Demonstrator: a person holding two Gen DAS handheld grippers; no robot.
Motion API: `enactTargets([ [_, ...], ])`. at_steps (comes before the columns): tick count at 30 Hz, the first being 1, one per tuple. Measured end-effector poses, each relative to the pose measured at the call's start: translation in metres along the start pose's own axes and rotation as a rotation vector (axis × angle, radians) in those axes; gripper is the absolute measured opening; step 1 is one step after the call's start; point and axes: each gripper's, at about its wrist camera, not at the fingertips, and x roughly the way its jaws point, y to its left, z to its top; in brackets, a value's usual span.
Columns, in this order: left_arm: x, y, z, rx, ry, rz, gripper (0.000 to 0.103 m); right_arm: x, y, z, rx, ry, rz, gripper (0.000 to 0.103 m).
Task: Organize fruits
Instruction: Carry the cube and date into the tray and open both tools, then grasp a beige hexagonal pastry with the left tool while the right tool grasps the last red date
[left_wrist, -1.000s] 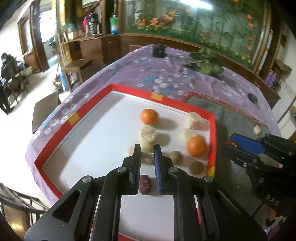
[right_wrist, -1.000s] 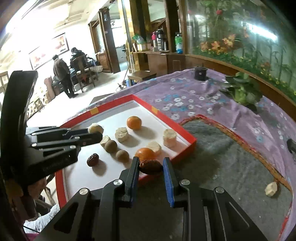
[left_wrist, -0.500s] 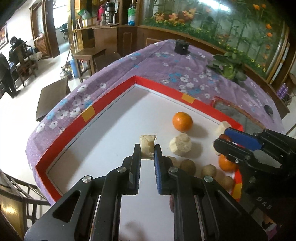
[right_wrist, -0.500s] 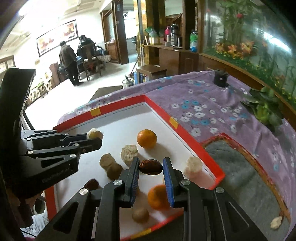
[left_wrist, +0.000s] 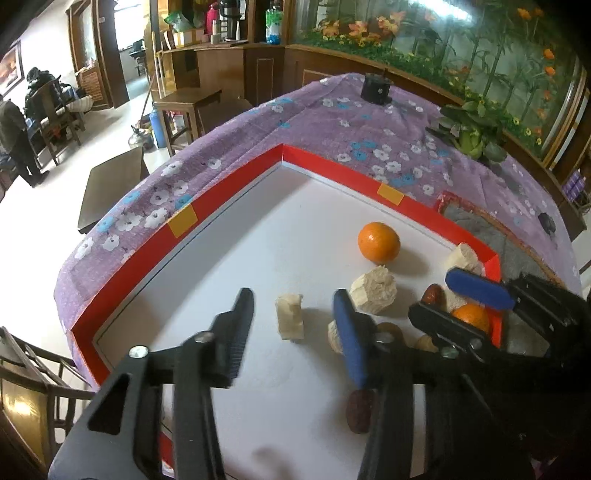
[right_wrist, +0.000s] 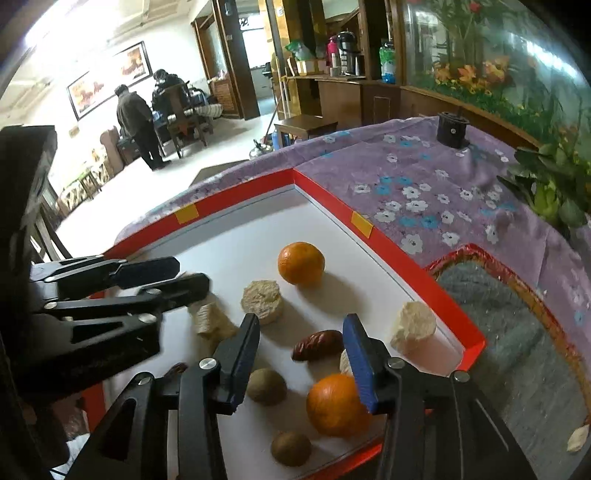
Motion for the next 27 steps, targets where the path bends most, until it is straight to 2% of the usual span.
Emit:
enactTargets([
  [11,-0.021,-0.025,-0.005,0.040,-0.053,0.015,0.046,-0.051,0.000,-0.019,0.017,-0.079,-0.033,0.045],
  [14,-0.027,-0.036,-0.006,0.059,-0.068,0.017,0.056,-0.066,-0.005,-0.026,0.033,-0.107,-0.067,0.045],
  [15,-0.030,-0.041,-0.007,0.066,-0.076,0.011,0.058,-0.072,-0.009,-0.029,0.048,-0.120,-0.077,0.045],
  [19,-0.037,-0.062,-0.010,0.100,-0.098,-0.002,0.058,-0.092,-0.024,-0.041,0.117,-0.162,-0.115,0.046],
  [27,-0.041,-0.114,-0.016,0.182,-0.093,-0.056,0.058,-0.124,-0.056,-0.075,0.201,-0.172,-0.204,0.047],
])
